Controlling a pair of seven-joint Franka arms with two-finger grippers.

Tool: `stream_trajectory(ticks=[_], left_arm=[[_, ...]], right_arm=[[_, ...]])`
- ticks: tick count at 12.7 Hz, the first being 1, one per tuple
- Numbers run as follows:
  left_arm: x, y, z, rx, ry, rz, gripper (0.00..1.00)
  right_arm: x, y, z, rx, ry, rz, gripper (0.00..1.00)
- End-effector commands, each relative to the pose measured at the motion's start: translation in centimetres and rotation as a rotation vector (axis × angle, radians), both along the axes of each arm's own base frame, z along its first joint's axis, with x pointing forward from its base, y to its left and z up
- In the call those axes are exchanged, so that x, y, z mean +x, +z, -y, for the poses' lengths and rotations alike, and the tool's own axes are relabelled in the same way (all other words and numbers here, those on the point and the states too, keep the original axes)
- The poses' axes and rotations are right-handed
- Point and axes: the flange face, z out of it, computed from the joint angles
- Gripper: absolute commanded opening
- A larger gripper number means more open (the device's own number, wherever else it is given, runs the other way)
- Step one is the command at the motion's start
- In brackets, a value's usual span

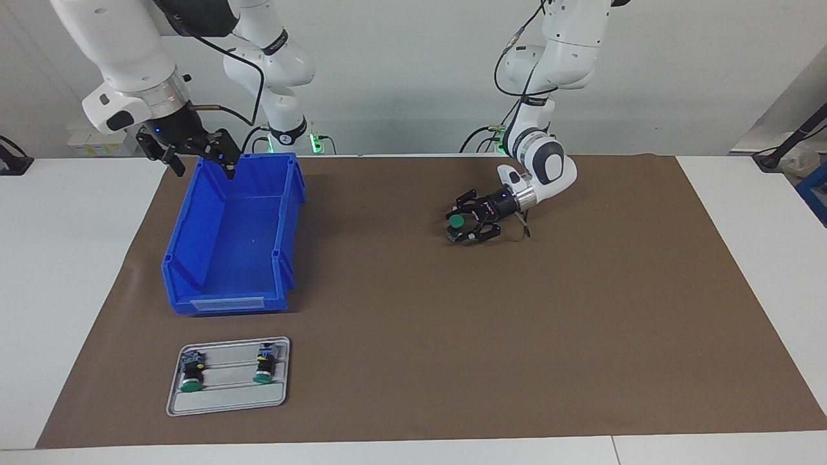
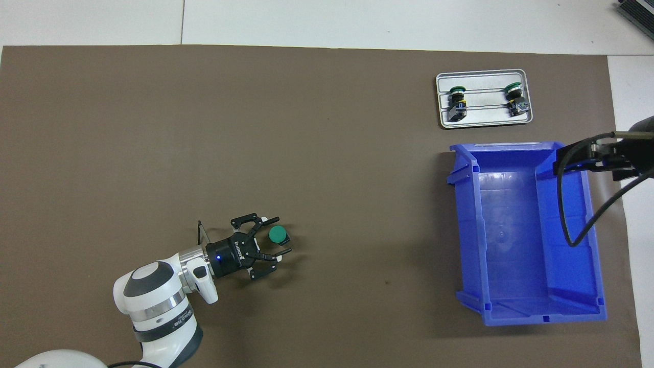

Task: Place and press button with both arms
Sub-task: 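Open the left gripper to release the button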

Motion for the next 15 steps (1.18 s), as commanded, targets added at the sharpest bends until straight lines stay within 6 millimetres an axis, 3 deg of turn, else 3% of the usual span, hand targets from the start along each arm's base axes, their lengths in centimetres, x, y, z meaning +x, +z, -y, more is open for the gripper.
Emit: stream_trajectory(ticks=[1,5,10,15], left_arm=[[-0.9,-0.5,0.6,0.033,-0.021,0.051,0.95],[-1.8,-1.2,0.0,0.051,-0.023,0.032,0.99],[-1.5,-1.5,-1.4,0.107,-0.042,0.035,0.98],[1.3,-1.5,-7.8,0.180,-0.040,0.053,0.97]], right_arm=[[-0.6,0.1,0.0,0.023,0.018,0.002,1.00],[-0.6,0.1,0.0,0.024,0.018,0.002,1.00],[-0.6,0.1,0.0,0.023,0.018,0.002,1.00],[-0.6,0.1,0.0,0.024,0.018,0.002,1.00]])
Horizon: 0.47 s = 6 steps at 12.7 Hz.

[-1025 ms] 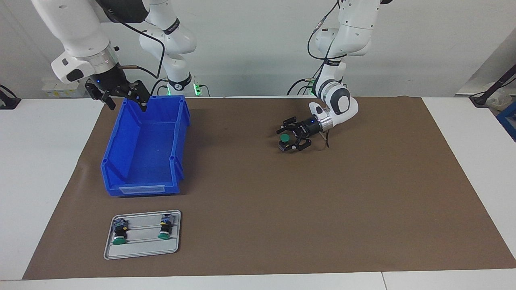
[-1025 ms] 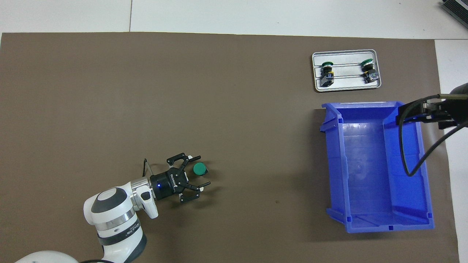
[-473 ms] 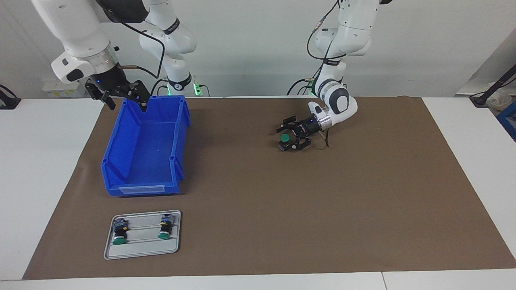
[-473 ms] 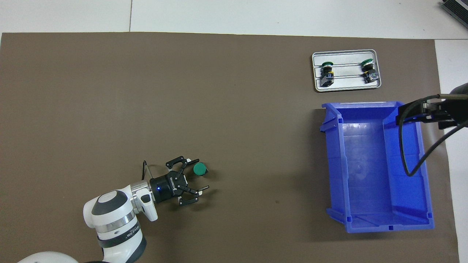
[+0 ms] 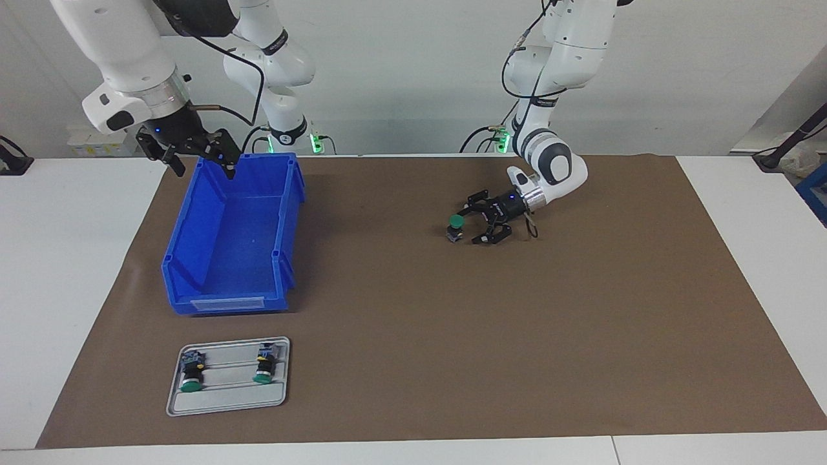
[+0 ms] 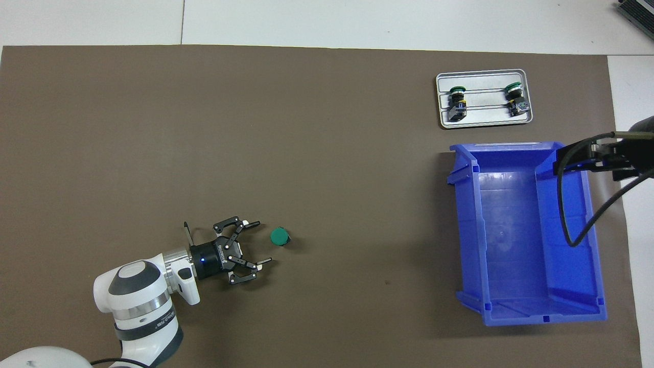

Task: Place and press button with both arms

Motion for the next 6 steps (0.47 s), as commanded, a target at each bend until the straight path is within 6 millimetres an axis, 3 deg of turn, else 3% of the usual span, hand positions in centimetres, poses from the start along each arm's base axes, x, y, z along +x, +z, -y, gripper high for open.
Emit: stream_trajectory(ticks=[1,4,6], left_arm=[[2.0,0.3,-4.0,0.049,0.009,0.072,0.97],[5.6,2.1,-10.7,0.088,0.022,0.063,0.95],[8.9,5.3,-13.6,0.065,0.016,0.007,0.95]], right_arm=[[-0.6,0.1,0.0,0.024,0.018,0.002,1.00],[-0.6,0.1,0.0,0.024,0.018,0.002,1.00],[-0.6,0.1,0.0,0.023,0.018,0.002,1.00]])
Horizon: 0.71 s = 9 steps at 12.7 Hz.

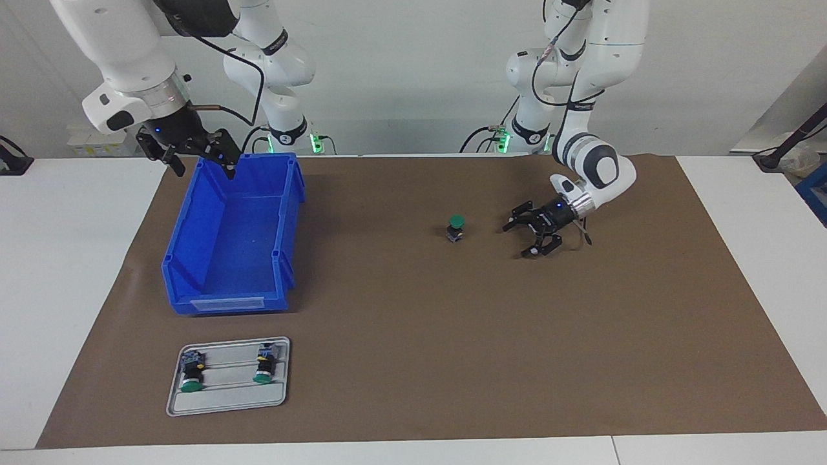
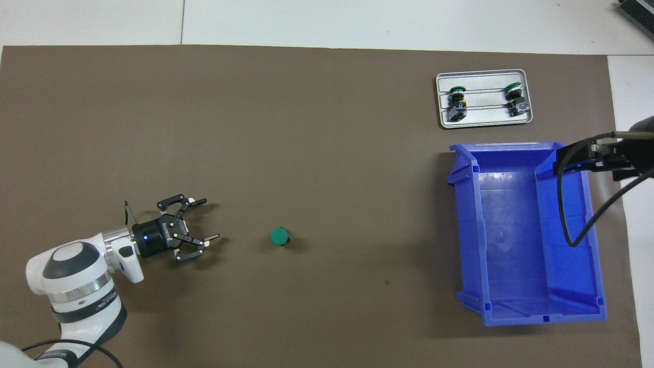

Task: Place and press button with both arms

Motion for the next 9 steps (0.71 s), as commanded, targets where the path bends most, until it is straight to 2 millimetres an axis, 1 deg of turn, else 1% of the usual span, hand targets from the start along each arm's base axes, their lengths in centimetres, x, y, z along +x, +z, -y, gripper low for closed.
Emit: stream_trajectory(ticks=[1,3,5,6,7,9], left_arm=[[4.6,4.2,-2.8,-0.031,-0.014,-0.082,0.95],[7.8,9.1,-3.9,0.005,-0.028,-0.178,0.95],[10.9,15.0,-4.1,0.062,-0.061,-0.275,0.95],[12.3,18.5,-4.4,0.108,-0.068,-0.341,0.95],[13.3,21.8,-4.0,0.172,-0.071,-0.396,0.95],[14.1,26.5,-2.5,0.288,-0.046,-0.491,0.95]], right_arm=[[-0.6,0.1,0.0,0.023,0.018,0.002,1.00],[-0.6,0.1,0.0,0.024,0.018,0.002,1.00],[-0.6,0.1,0.0,0.023,0.018,0.002,1.00],[-0.6,0.1,0.0,0.023,0.018,0.002,1.00],[-0.6,0.1,0.0,0.023,0.018,0.002,1.00],[-0.6,0.1,0.0,0.024,0.018,0.002,1.00]])
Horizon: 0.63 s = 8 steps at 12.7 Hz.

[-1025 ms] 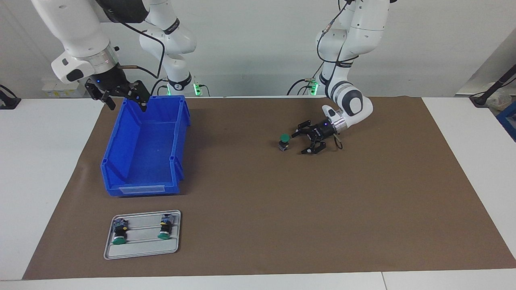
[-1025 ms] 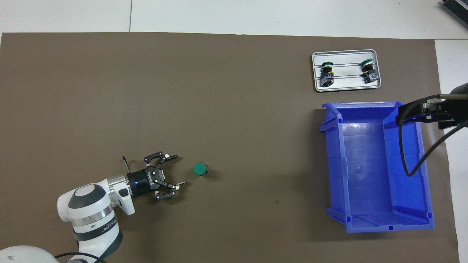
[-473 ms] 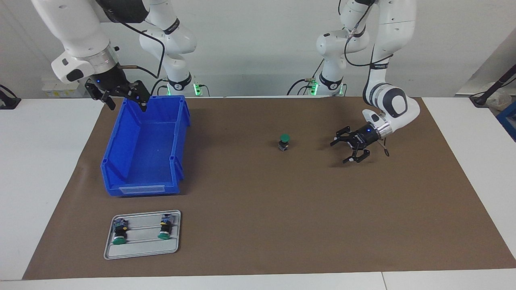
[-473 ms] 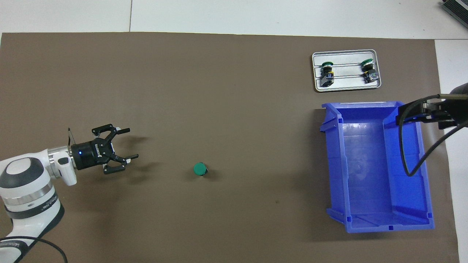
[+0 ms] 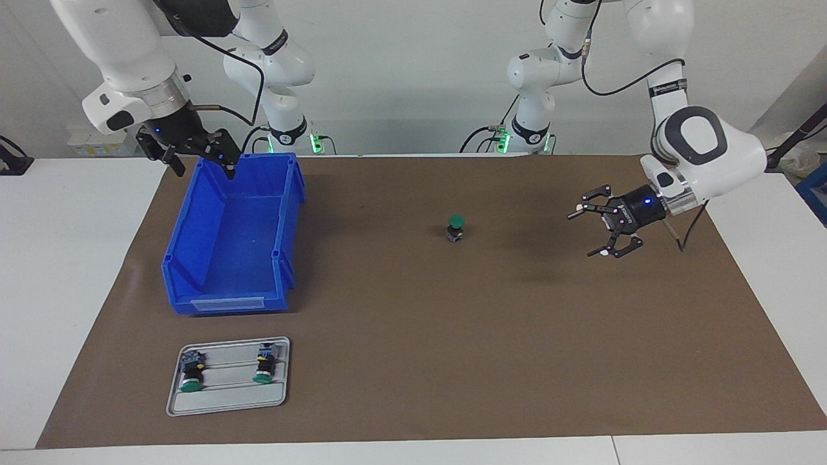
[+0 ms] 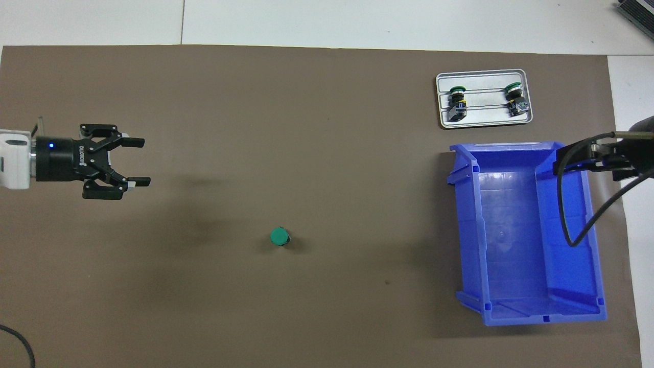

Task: Place and press button with both arms

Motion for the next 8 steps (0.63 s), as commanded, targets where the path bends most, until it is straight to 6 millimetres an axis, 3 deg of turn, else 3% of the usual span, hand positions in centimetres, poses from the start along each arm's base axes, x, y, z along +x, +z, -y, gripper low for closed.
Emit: stream_trajectory(ticks=[1,2,5,8], left_arm=[[1.2,6.3,2.7,0.140,0.005,-0.126,0.96],[1.2,8.4,4.4,0.229,0.034,-0.178,0.96],[-1.0,13.6,12.4,0.571,0.173,-0.203,0.96],[-3.5,15.0,16.2,0.816,0.439,-0.245,1.00]], right_arm=[[-0.6,0.1,0.0,0.023,0.018,0.002,1.00],[-0.6,0.1,0.0,0.024,0.018,0.002,1.00],[-0.6,0.1,0.0,0.023,0.018,0.002,1.00],[-0.6,0.1,0.0,0.024,0.018,0.002,1.00]])
